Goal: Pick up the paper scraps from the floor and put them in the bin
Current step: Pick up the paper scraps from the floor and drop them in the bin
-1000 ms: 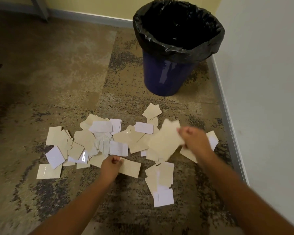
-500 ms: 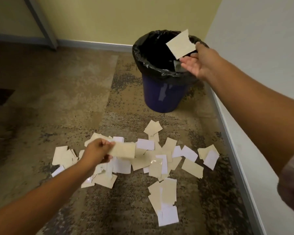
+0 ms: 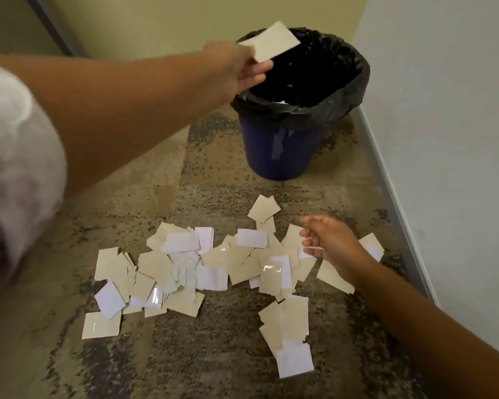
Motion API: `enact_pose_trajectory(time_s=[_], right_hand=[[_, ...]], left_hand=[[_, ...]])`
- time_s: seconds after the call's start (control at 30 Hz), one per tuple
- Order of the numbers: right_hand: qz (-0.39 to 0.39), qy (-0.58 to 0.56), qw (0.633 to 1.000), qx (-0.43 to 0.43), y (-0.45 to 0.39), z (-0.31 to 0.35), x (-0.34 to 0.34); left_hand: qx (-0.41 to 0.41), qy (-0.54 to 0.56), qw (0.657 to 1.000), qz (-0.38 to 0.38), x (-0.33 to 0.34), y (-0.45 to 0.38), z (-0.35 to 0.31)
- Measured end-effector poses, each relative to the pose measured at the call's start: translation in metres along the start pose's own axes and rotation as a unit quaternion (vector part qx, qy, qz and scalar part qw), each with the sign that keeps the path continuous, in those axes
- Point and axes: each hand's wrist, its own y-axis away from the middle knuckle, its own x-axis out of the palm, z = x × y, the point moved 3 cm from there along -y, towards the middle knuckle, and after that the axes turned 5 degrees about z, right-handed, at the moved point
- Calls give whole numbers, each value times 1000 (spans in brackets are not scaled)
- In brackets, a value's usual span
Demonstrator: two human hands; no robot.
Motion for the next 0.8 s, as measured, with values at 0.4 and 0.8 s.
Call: enact_pose_trajectory(time_s=[0.4,0.8], right_hand=[[49,391,915,92,-2,-184,-19],[19,320,940,120,-23,-183,15]], left_hand=[[9,-149,972,-179,-61,10,118],[-314,-404,859,9,-49,161,385]])
